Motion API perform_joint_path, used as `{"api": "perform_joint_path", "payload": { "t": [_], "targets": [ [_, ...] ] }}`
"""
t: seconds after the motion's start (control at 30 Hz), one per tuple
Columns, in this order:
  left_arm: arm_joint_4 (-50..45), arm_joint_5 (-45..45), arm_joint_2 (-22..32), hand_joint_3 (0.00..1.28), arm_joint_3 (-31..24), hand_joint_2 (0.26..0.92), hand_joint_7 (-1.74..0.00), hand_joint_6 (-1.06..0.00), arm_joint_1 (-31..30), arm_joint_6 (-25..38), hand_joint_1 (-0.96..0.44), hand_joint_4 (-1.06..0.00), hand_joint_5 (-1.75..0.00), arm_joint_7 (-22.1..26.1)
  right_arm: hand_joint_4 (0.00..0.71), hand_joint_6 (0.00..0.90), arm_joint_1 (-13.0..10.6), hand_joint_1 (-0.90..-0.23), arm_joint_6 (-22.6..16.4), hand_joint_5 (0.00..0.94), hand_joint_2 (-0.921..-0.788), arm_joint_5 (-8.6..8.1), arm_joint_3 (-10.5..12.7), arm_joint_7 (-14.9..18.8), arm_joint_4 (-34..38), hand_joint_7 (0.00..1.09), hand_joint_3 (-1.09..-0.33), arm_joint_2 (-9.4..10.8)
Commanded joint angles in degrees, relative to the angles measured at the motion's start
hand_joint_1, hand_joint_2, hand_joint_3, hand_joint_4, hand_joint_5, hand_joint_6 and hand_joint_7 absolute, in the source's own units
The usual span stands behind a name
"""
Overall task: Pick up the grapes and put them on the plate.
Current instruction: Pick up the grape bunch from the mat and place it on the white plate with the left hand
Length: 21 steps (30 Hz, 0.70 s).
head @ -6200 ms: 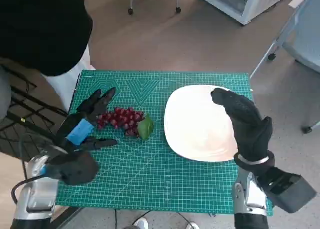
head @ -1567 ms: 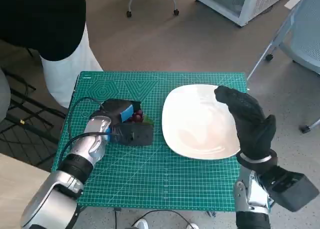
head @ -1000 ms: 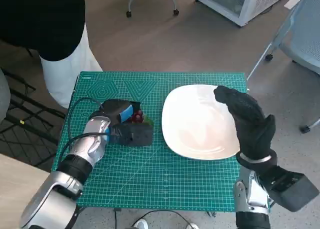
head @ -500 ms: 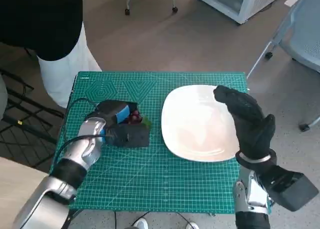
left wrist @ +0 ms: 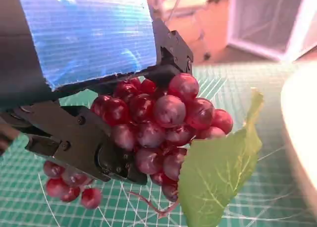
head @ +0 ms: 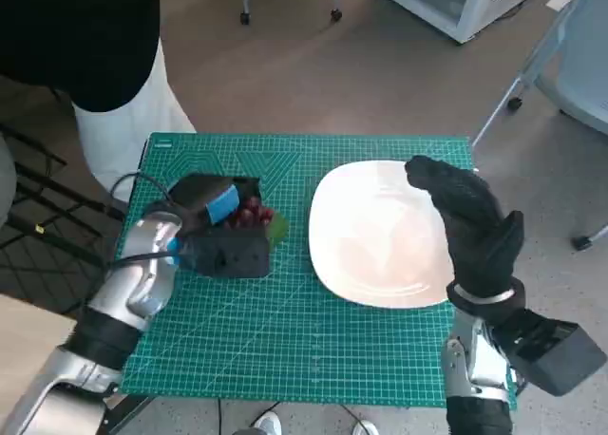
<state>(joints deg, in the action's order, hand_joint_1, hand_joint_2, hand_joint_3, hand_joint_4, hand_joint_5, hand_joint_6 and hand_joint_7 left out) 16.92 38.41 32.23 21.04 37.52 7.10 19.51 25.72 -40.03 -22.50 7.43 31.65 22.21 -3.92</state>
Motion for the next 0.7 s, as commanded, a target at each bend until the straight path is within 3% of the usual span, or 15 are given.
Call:
{"api": "perform_joint_path", "payload": {
  "t": [0.03, 0.7],
  "targets": [
    [-5.68, -0.82, 1.94, 0.14, -2.42, 0.92, -1.36, -0.52, -1.68, -0.04, 0.0, -0.64, -1.13, 1.44, 0.313, 0.023, -0.5, -0.421, 0.56, 0.001, -0.921, -0.56, 0.25, 0.23, 0.56, 0.59, -0.564, 0.37],
    [-13.81, -0.51, 2.92, 0.13, -5.92, 0.921, -1.29, -0.53, -1.86, -0.34, 0.0, -0.65, -1.18, 1.85, 0.313, 0.02, -0.17, -0.42, -0.44, 0.001, -0.921, -0.08, 0.45, -0.07, 1.42, 0.59, -0.564, 0.97]
  ]
}}
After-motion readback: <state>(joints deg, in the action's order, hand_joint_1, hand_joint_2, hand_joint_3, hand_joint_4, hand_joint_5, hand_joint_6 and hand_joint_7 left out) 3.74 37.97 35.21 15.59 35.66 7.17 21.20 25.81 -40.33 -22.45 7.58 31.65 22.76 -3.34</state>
